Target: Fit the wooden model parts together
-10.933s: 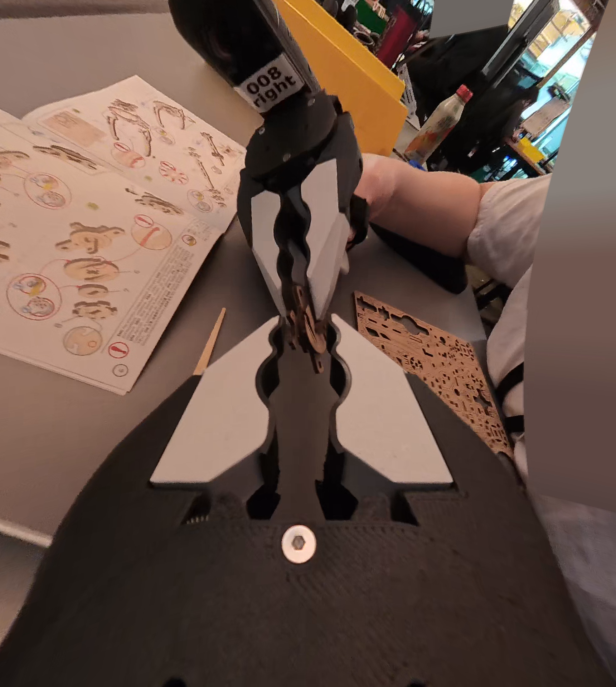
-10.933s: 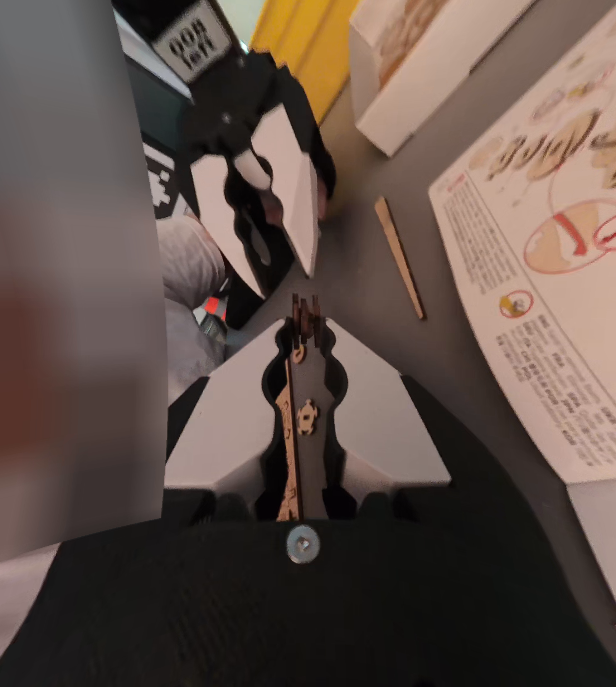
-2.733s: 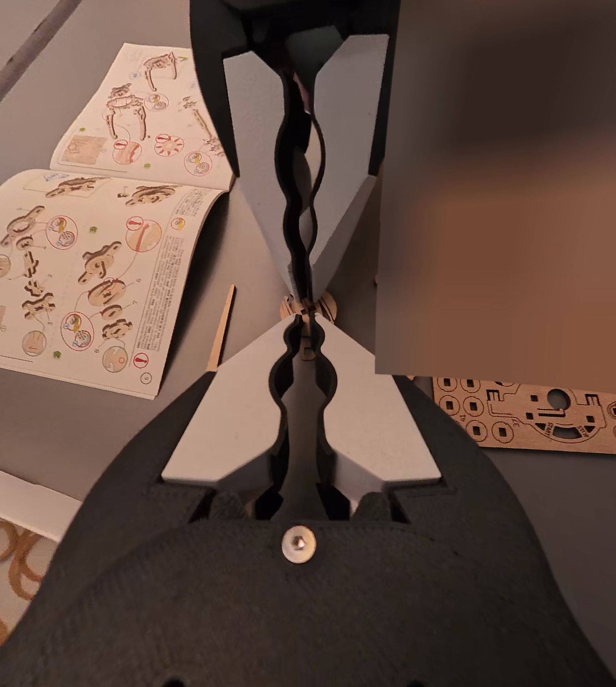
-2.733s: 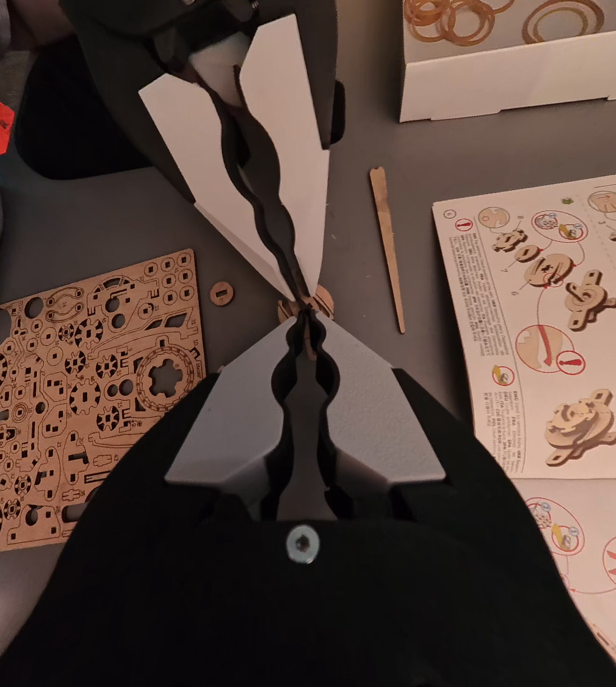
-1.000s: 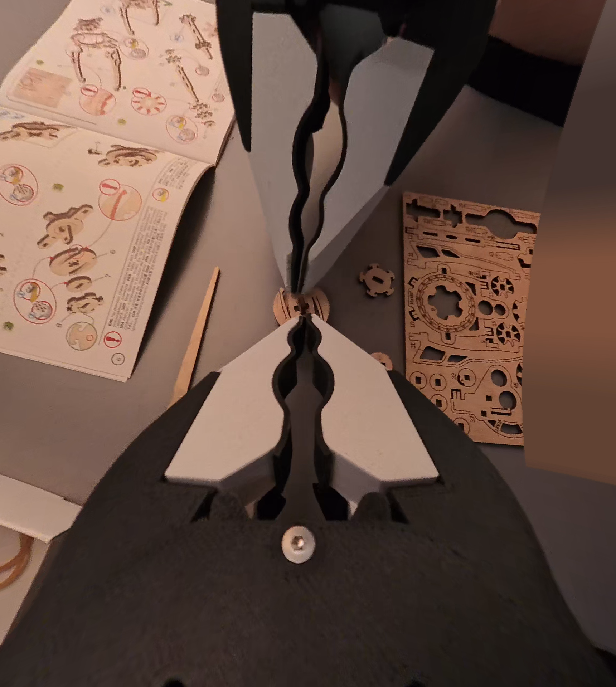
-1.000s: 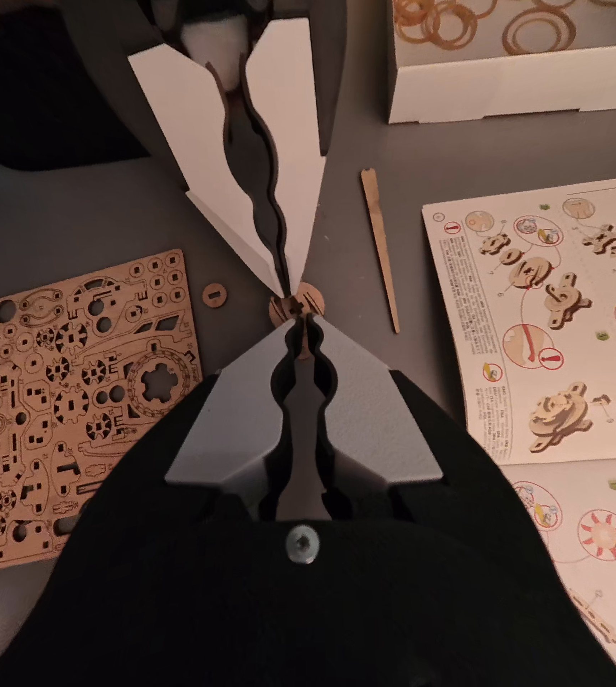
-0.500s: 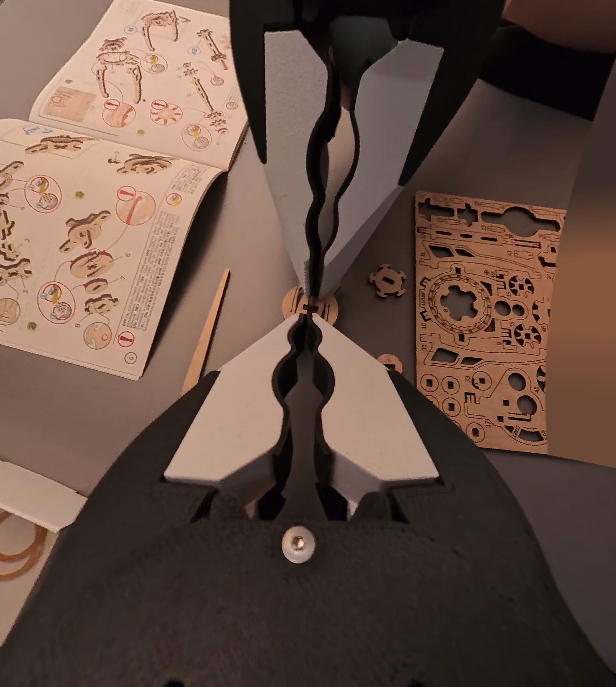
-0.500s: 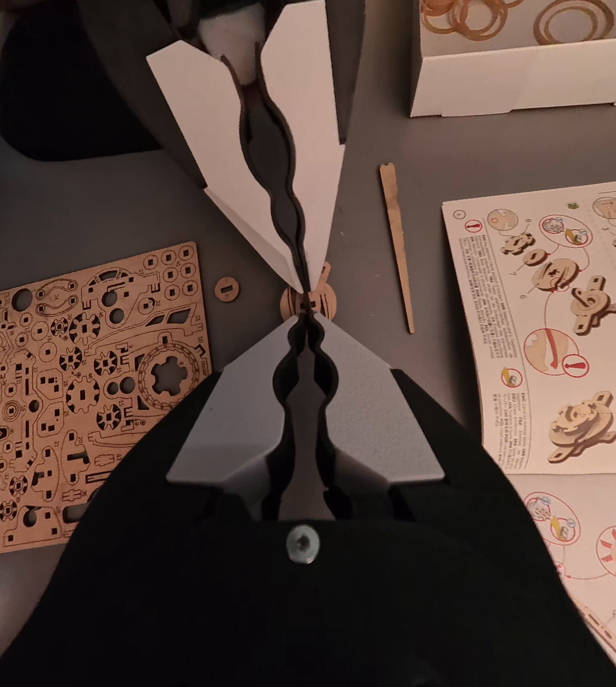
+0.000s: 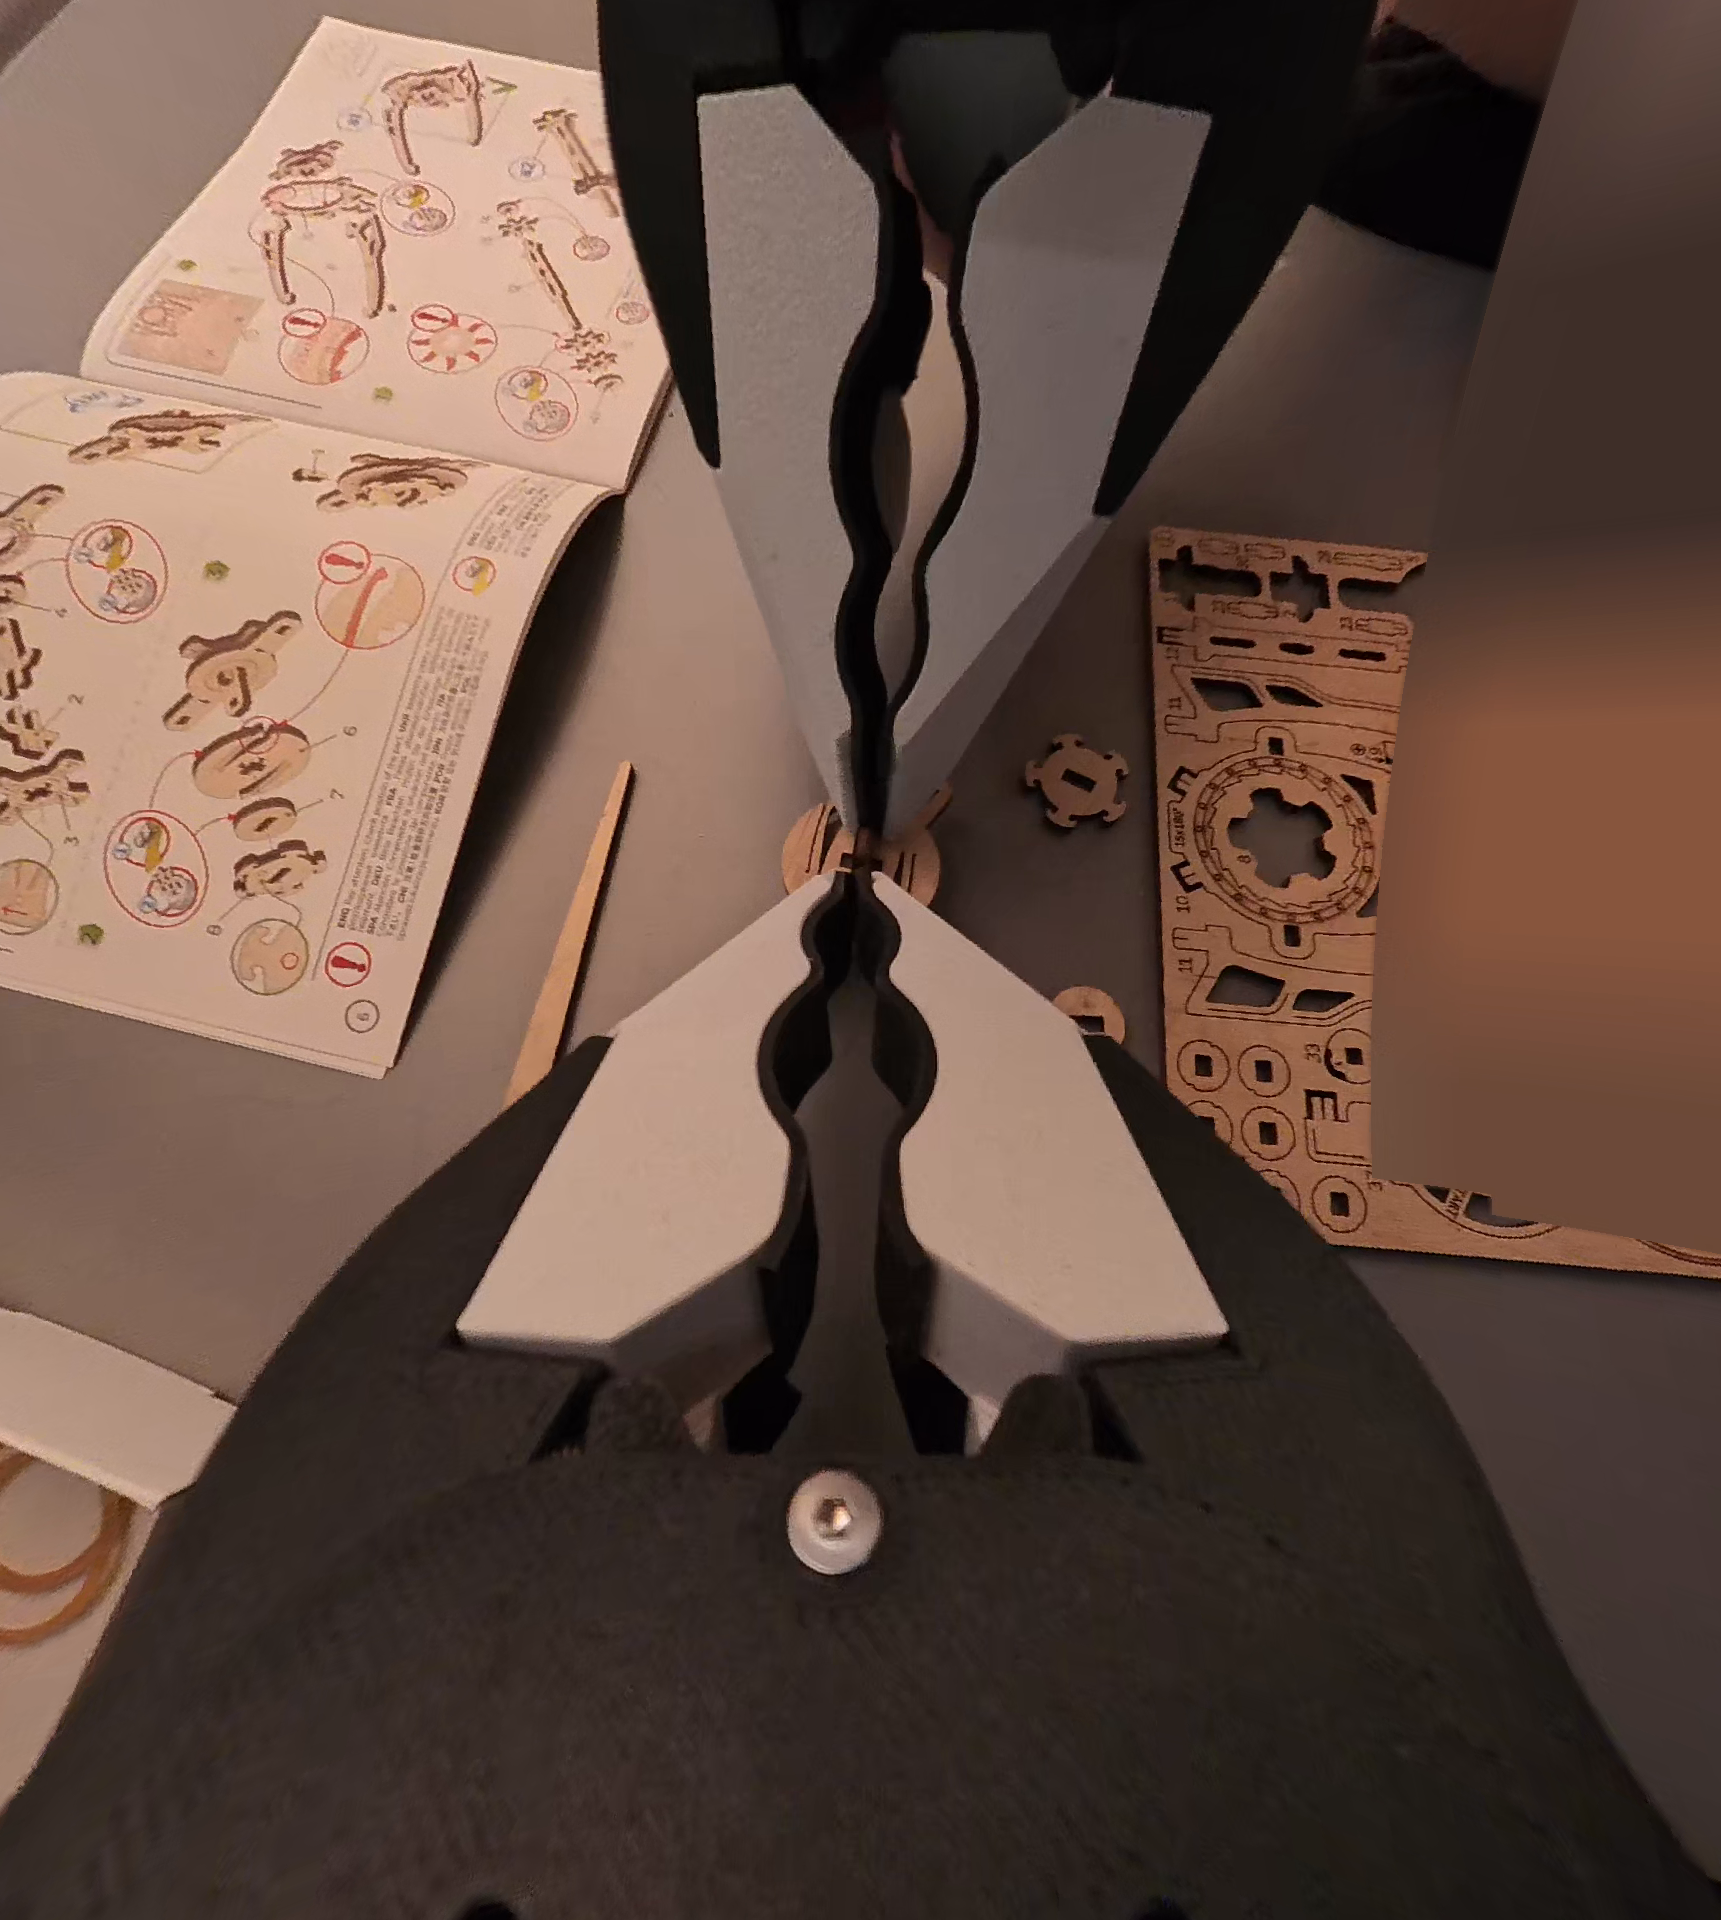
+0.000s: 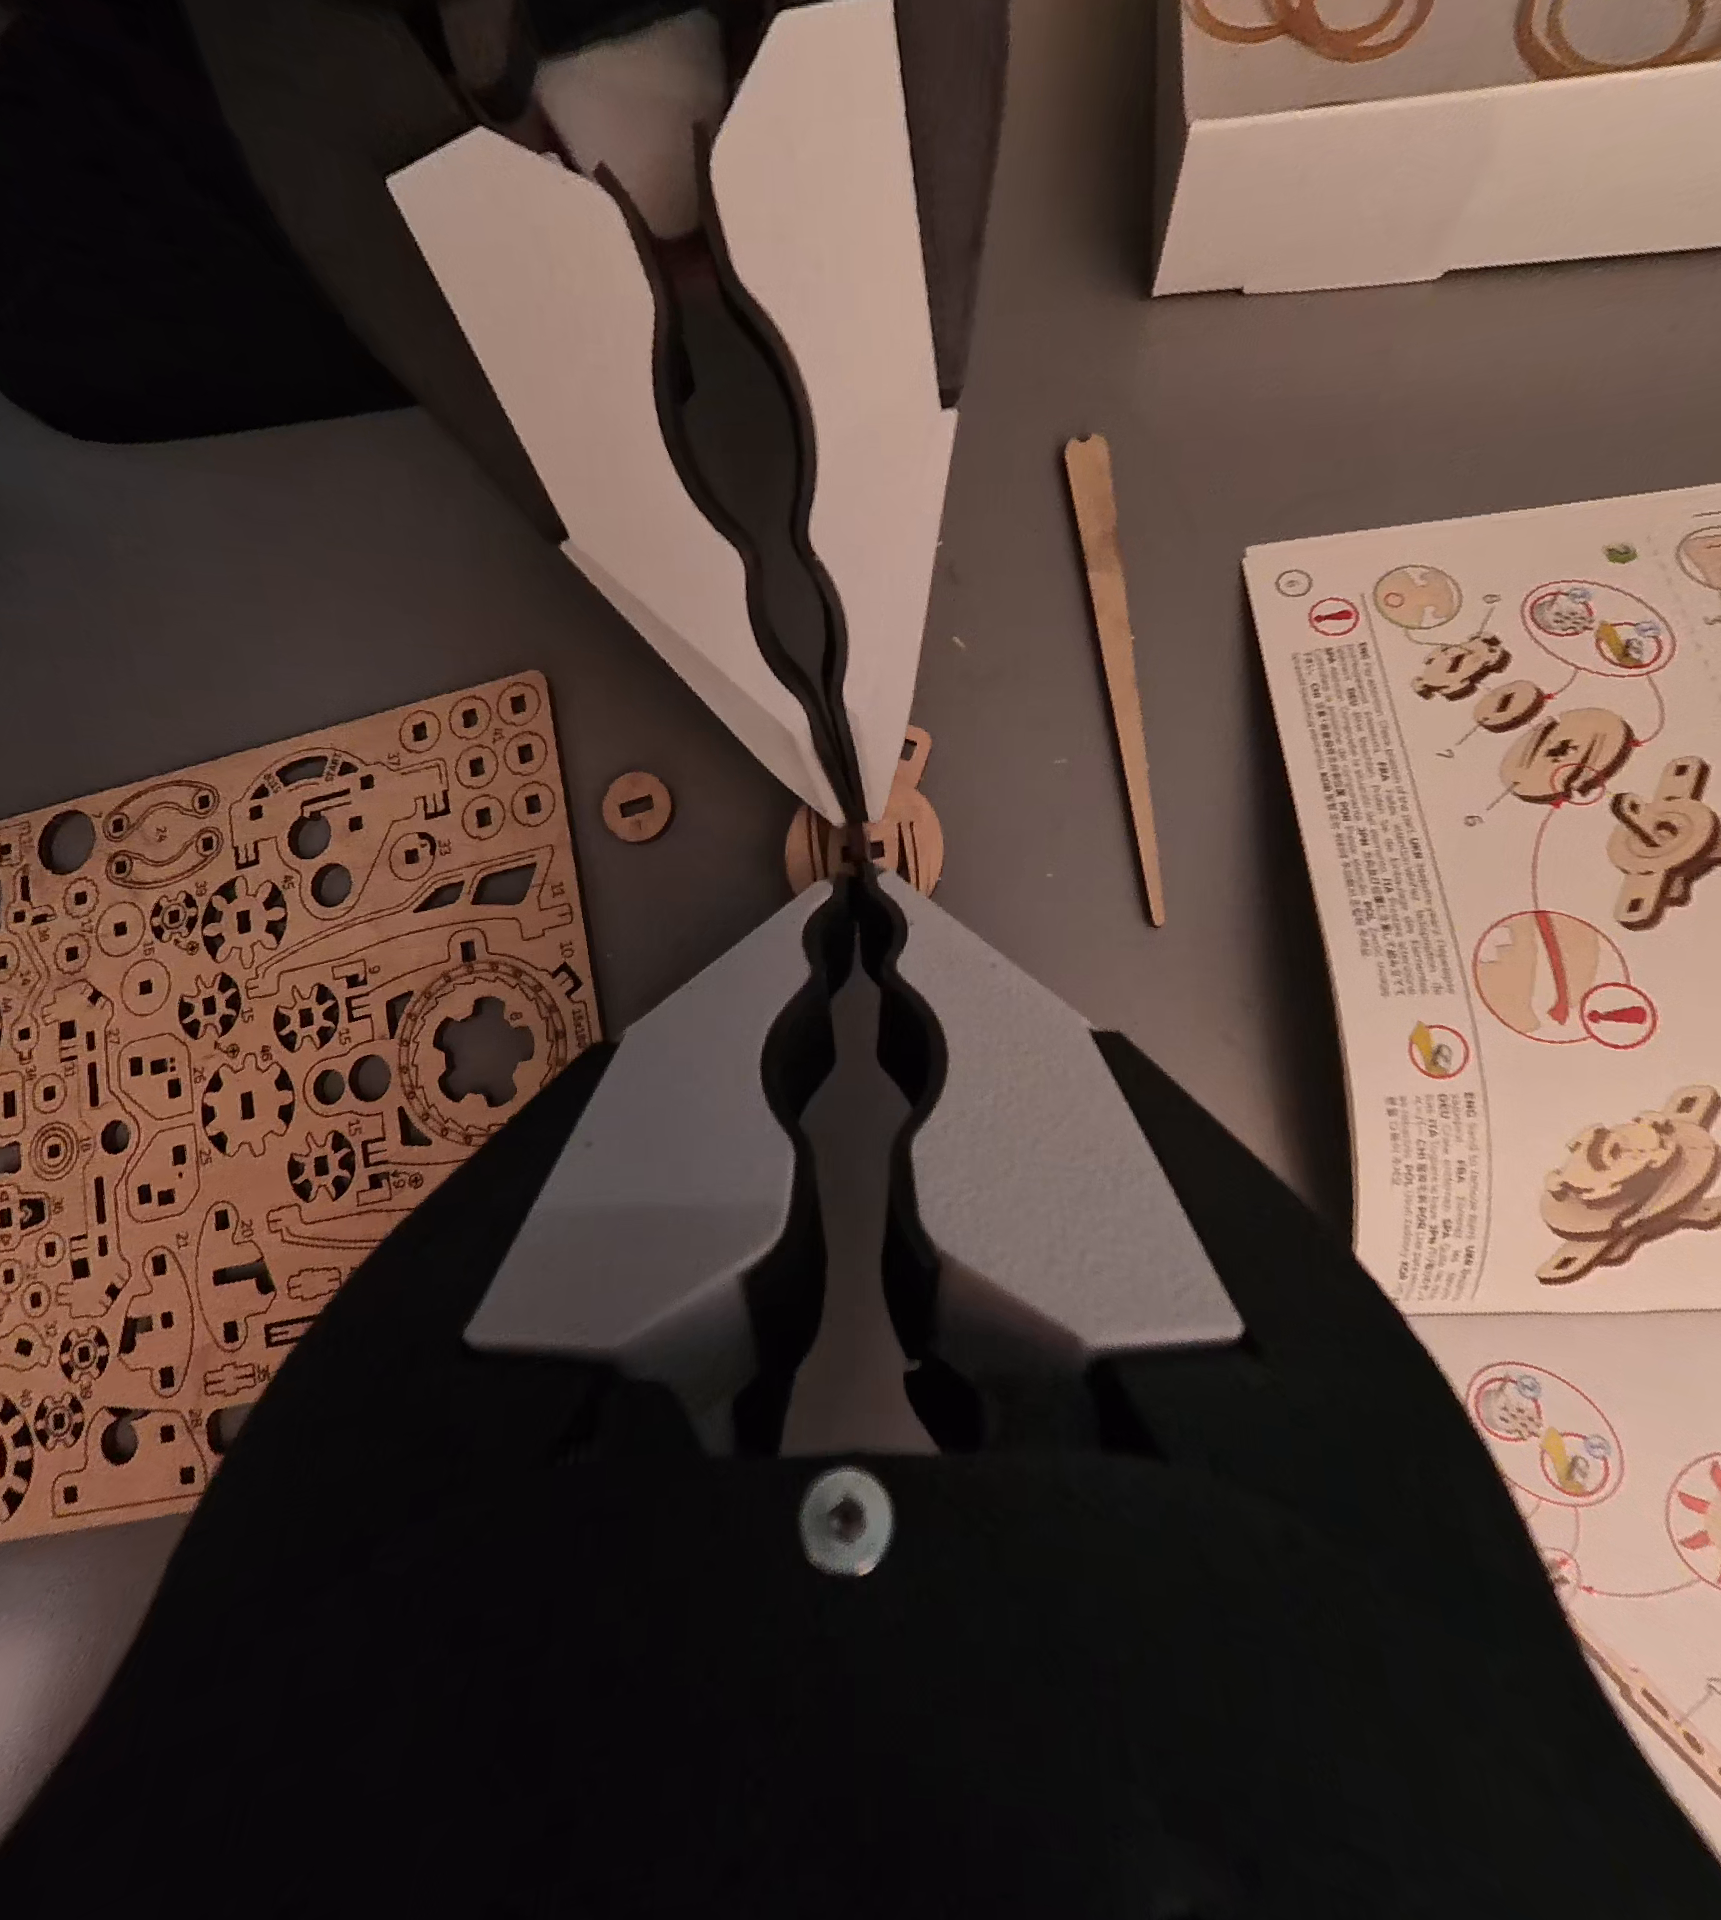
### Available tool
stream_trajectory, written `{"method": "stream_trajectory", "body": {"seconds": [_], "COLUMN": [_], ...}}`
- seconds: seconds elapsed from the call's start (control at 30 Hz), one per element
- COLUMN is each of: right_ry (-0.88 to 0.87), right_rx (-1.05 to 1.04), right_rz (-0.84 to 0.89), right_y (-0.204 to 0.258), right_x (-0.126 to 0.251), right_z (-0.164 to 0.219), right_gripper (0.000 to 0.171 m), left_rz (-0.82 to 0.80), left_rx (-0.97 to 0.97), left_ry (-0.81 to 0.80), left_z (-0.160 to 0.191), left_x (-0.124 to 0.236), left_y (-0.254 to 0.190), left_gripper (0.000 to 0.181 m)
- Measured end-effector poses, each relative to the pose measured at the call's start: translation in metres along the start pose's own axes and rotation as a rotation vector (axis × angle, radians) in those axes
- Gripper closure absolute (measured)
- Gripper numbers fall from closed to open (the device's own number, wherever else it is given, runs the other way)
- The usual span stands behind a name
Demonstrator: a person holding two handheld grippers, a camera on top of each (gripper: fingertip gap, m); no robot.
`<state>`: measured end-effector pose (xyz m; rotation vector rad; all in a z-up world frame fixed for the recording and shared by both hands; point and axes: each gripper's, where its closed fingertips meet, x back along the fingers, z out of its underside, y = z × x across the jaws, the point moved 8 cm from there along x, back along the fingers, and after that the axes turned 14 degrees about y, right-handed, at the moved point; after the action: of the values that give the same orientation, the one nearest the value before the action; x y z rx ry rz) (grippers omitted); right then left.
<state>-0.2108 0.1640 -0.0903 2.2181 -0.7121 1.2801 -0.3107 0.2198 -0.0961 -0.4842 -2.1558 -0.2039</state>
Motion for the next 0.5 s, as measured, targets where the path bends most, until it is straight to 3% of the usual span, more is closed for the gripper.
{"method": "stream_trajectory", "body": {"seconds": [0.5], "right_ry": [0.014], "right_rx": [-0.011], "right_rz": [-0.008], "right_y": [-0.0001], "right_x": [0.0002], "right_z": [-0.0008], "right_gripper": [0.169], "left_rz": [0.024], "left_rx": [0.016], "left_ry": [-0.025], "left_z": [0.0012], "left_x": [-0.0009], "left_y": [0.0015], "left_gripper": [0.181]}}
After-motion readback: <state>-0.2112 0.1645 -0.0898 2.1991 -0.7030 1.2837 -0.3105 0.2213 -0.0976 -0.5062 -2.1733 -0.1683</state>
